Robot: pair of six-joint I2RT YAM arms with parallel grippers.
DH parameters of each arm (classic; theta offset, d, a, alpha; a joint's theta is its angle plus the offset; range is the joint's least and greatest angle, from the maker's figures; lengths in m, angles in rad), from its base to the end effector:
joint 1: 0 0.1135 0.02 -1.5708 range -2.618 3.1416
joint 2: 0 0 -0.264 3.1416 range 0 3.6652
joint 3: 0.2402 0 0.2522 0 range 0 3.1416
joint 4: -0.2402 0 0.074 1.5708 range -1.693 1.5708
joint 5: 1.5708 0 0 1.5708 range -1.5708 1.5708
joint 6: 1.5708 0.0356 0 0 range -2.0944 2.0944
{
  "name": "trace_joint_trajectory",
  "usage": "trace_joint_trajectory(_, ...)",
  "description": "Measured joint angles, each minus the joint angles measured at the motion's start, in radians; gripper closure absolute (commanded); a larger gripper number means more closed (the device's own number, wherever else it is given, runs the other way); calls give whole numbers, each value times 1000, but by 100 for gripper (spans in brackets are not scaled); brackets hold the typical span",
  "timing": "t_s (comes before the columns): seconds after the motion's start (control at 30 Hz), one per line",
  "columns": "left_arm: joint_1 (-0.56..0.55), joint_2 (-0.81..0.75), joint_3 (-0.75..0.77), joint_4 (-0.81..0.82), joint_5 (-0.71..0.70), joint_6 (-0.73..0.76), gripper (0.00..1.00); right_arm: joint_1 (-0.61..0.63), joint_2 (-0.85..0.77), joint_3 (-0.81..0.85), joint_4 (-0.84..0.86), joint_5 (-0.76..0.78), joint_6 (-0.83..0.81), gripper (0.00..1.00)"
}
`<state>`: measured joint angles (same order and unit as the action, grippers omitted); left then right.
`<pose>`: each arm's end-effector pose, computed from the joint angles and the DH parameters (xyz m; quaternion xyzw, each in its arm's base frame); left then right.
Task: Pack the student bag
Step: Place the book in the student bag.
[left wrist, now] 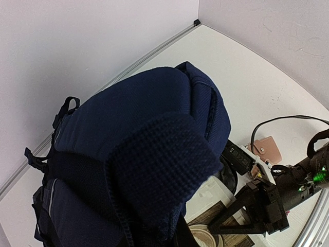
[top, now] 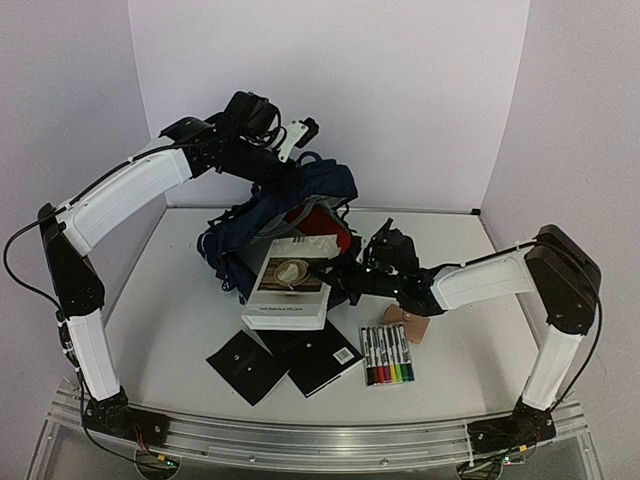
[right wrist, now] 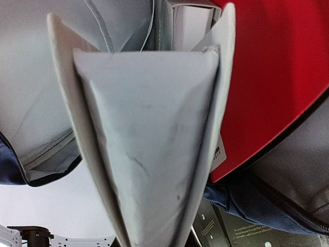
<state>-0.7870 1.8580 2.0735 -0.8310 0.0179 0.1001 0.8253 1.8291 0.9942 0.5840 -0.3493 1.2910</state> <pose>0.2895 -0.2913 0.4144 0.3848 0.8003 -0.1623 0.4302 0.2627 0.3025 0.2008 0.0759 0.7816 0.5935 0.1765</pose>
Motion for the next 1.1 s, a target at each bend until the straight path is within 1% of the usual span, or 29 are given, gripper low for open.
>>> trace_joint_trajectory(0.2,3,0,0,0,10,0,100,0,41,39,-2,-5,0,100)
trace_joint_trajectory(0.7,10,0,21,-2,11,0,100,19,90,42,40,-15,12,100)
trace_joint_trajectory(0.87,16,0,19,-1,45,4,100,23,111,50,58,-8,31,100)
trace_joint_trajectory(1.1,21,-34,-21,5,85,7,100,27,170,127,56,23,78,100)
